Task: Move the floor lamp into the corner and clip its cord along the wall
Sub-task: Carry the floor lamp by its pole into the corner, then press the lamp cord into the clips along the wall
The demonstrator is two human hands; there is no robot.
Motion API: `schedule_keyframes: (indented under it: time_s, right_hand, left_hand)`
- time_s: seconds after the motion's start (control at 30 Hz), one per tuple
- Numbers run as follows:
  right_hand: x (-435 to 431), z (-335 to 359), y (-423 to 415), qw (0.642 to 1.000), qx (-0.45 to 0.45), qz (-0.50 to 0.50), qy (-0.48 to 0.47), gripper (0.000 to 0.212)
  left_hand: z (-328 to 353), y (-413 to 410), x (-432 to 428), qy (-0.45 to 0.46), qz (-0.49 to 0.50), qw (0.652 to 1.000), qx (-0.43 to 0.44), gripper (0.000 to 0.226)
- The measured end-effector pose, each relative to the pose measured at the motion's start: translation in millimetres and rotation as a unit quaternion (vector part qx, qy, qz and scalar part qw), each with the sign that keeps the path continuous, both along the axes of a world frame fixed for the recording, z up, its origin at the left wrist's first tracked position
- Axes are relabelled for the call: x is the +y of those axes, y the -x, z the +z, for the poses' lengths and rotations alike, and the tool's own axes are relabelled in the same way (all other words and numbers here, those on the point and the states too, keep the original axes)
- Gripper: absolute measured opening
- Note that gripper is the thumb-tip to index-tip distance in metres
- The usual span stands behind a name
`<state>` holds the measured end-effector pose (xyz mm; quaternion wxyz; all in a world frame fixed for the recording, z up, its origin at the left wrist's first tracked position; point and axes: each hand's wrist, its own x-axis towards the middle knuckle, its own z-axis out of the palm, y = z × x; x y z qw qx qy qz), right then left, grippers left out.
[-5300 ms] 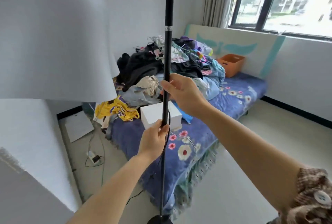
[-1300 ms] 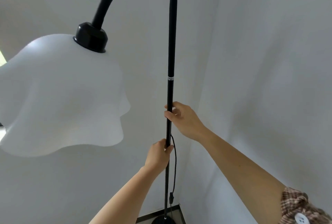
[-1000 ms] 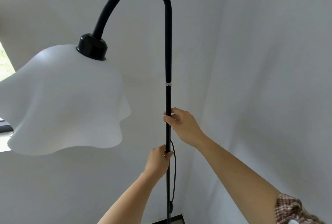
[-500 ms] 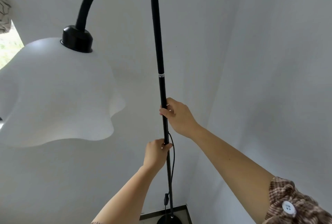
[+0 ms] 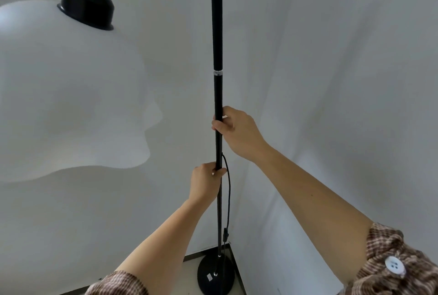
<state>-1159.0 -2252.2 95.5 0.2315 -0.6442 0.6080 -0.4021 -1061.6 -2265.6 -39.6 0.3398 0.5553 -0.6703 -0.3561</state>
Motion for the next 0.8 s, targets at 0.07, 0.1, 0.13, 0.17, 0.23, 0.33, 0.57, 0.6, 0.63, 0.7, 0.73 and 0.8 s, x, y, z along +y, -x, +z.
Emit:
schedule_keyframes:
  time_s: [0.07, 0.1, 0.13, 0.17, 0.23, 0.33, 0.57, 0.6, 0.63, 0.7, 0.73, 0.8]
  right_hand:
    - [-1, 0, 3, 1.000, -0.004, 0.009, -0.008, 0.014]
    - [-1, 1, 4, 1.000, -0.004, 0.013, -0.009, 0.013]
    - [-1, 0, 4, 1.000, -0.006, 0.016, -0.009, 0.013]
    - [-1, 0, 5, 1.000, -0.011, 0.018, -0.010, 0.012]
    - [1, -2, 4, 0.999, -0.026, 0.022, -0.010, 0.015]
    - [3, -6, 4, 0.998, -0.054, 0.020, -0.013, 0.018]
    - [16, -38, 8, 0.994, -0.097, 0.014, -0.056, 0.017]
    - [17, -44, 7, 0.994, -0.095, 0.011, -0.060, 0.016]
    - [19, -48, 7, 0.993, -0.096, 0.010, -0.062, 0.014]
    - [20, -56, 7, 0.993, -0.098, 0.006, -0.065, 0.009]
    - [20, -61, 8, 0.993, -0.096, 0.003, -0.065, 0.009]
    - [23, -76, 13, 0.993, -0.097, -0.020, -0.060, 0.014]
  left_hand:
    - [1, 0, -2, -0.005, -0.007, 1.000, -0.005, 0.014]
    - [3, -1, -2, -0.007, -0.014, 1.000, -0.009, 0.014]
    - [4, -3, -3, -0.010, -0.020, 1.000, -0.011, 0.014]
    - [4, -4, -3, -0.012, -0.023, 1.000, -0.014, 0.013]
    - [3, -7, -2, -0.013, -0.024, 0.999, -0.019, 0.014]
    - [2, -11, 1, -0.020, -0.032, 0.999, -0.023, 0.016]
    - [2, -27, 15, -0.070, -0.029, 0.997, 0.030, 0.030]
    - [3, -28, 15, -0.069, -0.026, 0.997, 0.031, 0.029]
    - [5, -28, 15, -0.067, -0.023, 0.997, 0.031, 0.029]
    - [7, -27, 15, -0.061, -0.032, 0.997, 0.029, 0.029]
    - [8, -28, 16, -0.059, -0.039, 0.997, 0.027, 0.031]
    - [8, -31, 18, -0.058, -0.039, 0.997, 0.035, 0.035]
